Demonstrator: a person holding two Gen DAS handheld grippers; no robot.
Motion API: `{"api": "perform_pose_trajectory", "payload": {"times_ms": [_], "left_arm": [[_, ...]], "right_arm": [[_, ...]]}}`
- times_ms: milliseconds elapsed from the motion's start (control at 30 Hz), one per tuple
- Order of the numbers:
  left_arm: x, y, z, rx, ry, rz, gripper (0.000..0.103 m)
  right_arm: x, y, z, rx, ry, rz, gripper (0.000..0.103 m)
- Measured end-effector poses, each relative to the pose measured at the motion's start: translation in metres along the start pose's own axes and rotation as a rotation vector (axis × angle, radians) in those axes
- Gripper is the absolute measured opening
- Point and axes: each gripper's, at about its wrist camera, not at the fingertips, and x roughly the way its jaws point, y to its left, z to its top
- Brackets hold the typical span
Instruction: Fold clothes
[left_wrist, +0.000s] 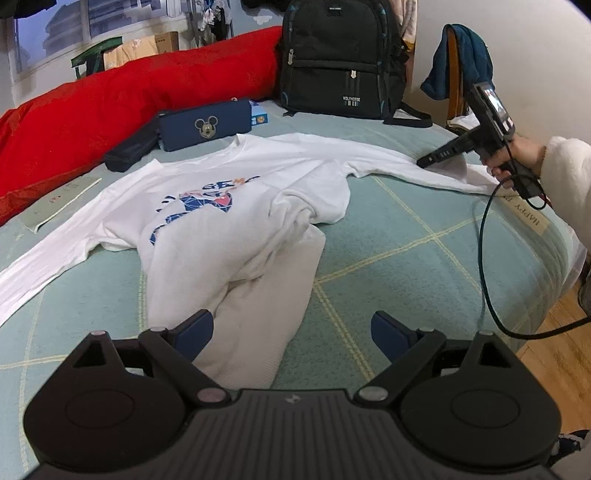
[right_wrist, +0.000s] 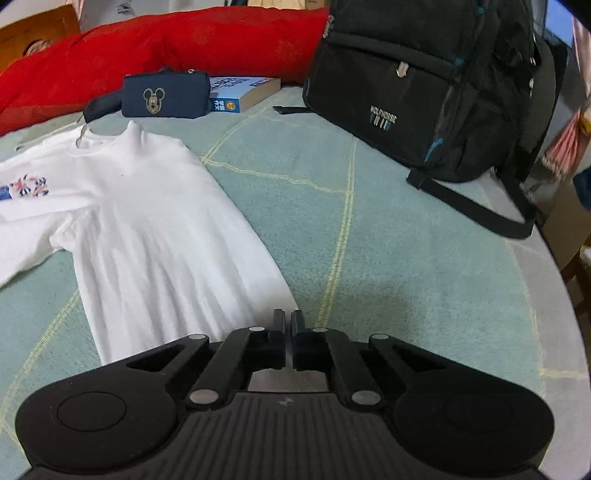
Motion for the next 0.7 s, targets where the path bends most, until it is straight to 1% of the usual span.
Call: {"api": "perform_pose_trajectory", "payload": {"times_ms": [100, 200, 233, 267, 300, 333, 367, 433, 467, 533, 567, 600, 700], "left_arm": [[0.001, 0.001, 0.001, -0.001, -0.003, 0.000, 0.092], [0.001, 0.003, 0.002, -0.005, -0.006, 0.002, 0.092], [0.000, 0.004, 0.001, -0.008, -0.007, 0.004, 0.092], [0.000, 0.006, 0.001, -0.011, -0.007, 0.006, 0.092], [-0.001, 0.007, 0.001, -0.013, -0.008, 0.009, 0.092], [-0.002, 0.008, 0.000, -0.014, -0.010, 0.013, 0.092], [-0.003, 0.009, 0.000, -0.017, -0.013, 0.015, 0.092], [-0.005, 0.011, 0.001, -0.018, -0.020, 0.014, 0.092], [-0.006, 0.011, 0.002, -0.016, -0.024, 0.012, 0.092], [-0.007, 0.010, 0.003, -0.012, -0.031, 0.008, 0.092], [-0.006, 0.010, 0.004, -0.013, -0.032, 0.003, 0.092], [-0.006, 0.010, 0.004, -0.013, -0.031, 0.001, 0.092], [-0.006, 0.010, 0.002, -0.009, -0.027, 0.006, 0.092]], "right_arm": [[-0.002, -0.007, 0.015, 0.010, -0.032, -0.049, 0.004], [0.000, -0.021, 0.033, 0.047, -0.056, -0.097, 0.004], [0.003, -0.025, 0.037, 0.064, -0.045, -0.085, 0.004], [0.008, -0.028, 0.041, 0.074, -0.014, -0.073, 0.004], [0.014, -0.029, 0.043, 0.062, 0.023, -0.089, 0.005], [0.018, -0.028, 0.045, 0.036, 0.046, -0.136, 0.006], [0.019, -0.027, 0.048, 0.027, 0.051, -0.158, 0.008], [0.013, -0.027, 0.056, 0.047, 0.009, -0.138, 0.010], [0.008, -0.024, 0.061, 0.058, -0.030, -0.099, 0.012], [0.005, -0.011, 0.072, 0.042, -0.081, -0.019, 0.021], [0.009, -0.002, 0.078, 0.020, -0.087, 0.004, 0.027], [0.015, 0.007, 0.084, -0.003, -0.085, 0.021, 0.031], [0.043, 0.025, 0.097, -0.034, -0.042, 0.051, 0.033]]}}
